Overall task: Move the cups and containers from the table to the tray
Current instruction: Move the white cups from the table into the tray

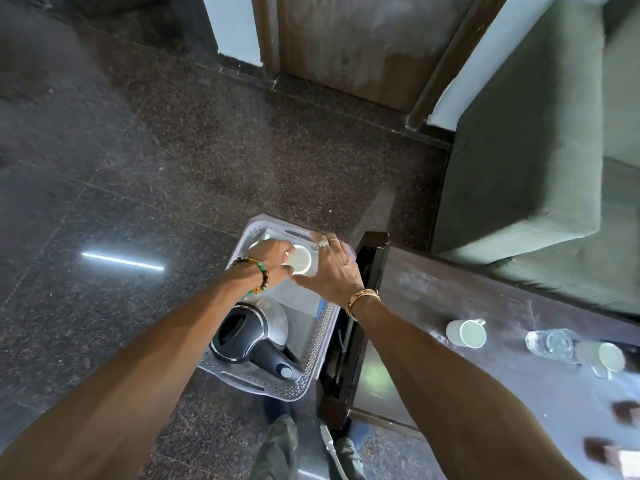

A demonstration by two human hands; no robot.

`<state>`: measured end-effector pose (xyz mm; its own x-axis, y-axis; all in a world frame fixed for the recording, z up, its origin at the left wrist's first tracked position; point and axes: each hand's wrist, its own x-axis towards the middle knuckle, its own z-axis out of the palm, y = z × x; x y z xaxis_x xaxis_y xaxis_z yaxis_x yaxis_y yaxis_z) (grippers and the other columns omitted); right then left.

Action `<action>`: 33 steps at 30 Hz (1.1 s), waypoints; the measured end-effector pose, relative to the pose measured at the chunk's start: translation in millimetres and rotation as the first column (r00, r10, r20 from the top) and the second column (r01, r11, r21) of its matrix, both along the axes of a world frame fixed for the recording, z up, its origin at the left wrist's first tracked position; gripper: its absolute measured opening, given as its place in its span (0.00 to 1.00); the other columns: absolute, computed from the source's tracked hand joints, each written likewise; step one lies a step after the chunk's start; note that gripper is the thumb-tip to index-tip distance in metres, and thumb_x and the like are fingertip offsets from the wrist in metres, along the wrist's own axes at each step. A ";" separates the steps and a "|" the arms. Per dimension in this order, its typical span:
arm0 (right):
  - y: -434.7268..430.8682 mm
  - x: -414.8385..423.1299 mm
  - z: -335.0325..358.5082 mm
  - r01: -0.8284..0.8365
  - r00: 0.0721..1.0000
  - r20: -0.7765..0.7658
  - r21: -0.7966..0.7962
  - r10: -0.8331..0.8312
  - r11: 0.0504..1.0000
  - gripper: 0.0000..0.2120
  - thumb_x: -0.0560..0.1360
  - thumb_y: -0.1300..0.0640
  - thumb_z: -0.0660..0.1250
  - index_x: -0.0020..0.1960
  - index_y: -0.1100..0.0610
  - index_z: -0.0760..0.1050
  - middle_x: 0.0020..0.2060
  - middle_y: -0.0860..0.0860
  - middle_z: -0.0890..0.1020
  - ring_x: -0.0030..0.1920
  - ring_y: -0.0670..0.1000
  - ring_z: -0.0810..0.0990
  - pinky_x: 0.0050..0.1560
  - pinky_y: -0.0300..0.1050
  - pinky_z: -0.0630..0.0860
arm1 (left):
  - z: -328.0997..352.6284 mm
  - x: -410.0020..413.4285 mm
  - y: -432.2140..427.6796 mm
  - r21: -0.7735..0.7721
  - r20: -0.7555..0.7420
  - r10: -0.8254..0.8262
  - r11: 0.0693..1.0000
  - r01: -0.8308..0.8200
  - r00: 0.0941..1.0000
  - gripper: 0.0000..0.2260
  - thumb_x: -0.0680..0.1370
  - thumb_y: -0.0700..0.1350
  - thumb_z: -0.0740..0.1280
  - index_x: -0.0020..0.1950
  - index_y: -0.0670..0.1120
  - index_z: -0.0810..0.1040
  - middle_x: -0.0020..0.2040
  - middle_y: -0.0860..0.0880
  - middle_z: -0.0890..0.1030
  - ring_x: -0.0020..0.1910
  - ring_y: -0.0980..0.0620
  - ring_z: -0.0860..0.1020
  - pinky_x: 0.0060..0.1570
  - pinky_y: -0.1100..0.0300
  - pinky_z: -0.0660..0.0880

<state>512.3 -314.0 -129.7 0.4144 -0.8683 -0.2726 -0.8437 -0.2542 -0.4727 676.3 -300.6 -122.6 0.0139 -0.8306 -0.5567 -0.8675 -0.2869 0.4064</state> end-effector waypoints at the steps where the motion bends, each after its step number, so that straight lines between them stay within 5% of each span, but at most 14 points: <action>1: 1.7 -8.0 10.6 -0.017 1.000 -0.003 -0.031 0.016 0.999 0.45 0.67 0.37 0.74 0.76 0.57 0.62 0.66 0.55 0.71 0.66 0.57 0.70 0.66 0.51 0.69 | 10.5 -4.7 0.6 -0.036 -0.003 0.007 0.999 -0.007 1.000 0.15 0.73 0.45 0.71 0.60 0.47 0.77 0.48 0.49 0.80 0.50 0.46 0.79 0.54 0.56 0.74; 5: 11.9 -53.4 66.4 0.005 0.999 0.032 -0.110 -0.002 0.994 0.45 0.69 0.37 0.72 0.77 0.57 0.61 0.68 0.55 0.70 0.68 0.57 0.69 0.68 0.52 0.69 | 66.5 -35.6 6.4 -0.186 -0.057 0.069 0.979 -0.079 0.996 0.09 0.72 0.45 0.71 0.52 0.49 0.78 0.43 0.53 0.79 0.42 0.51 0.77 0.42 0.59 0.72; 13: 27.5 -151.9 151.6 0.049 0.999 0.015 -0.312 -0.047 0.949 0.43 0.70 0.35 0.70 0.76 0.57 0.63 0.66 0.55 0.72 0.64 0.58 0.72 0.64 0.54 0.72 | 145.6 -119.5 22.8 -0.370 -0.143 0.113 0.915 -0.159 0.983 0.15 0.72 0.45 0.73 0.58 0.50 0.81 0.50 0.51 0.83 0.47 0.53 0.81 0.49 0.62 0.75; 33: 148.3 -328.7 263.6 0.459 0.868 0.065 -0.487 -0.493 0.743 0.43 0.70 0.37 0.71 0.76 0.58 0.63 0.66 0.56 0.72 0.66 0.58 0.72 0.66 0.54 0.71 | 248.0 -305.4 56.6 -0.586 -0.191 -0.336 0.793 0.167 0.922 0.13 0.72 0.45 0.73 0.55 0.49 0.81 0.47 0.52 0.82 0.42 0.53 0.80 0.50 0.59 0.77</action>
<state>183.7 -165.7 133.9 -0.0912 -0.9728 0.2128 -0.9393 0.0131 -0.3429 370.9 -244.0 125.4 -0.3201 -0.9463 0.0454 -0.7068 0.2704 0.6536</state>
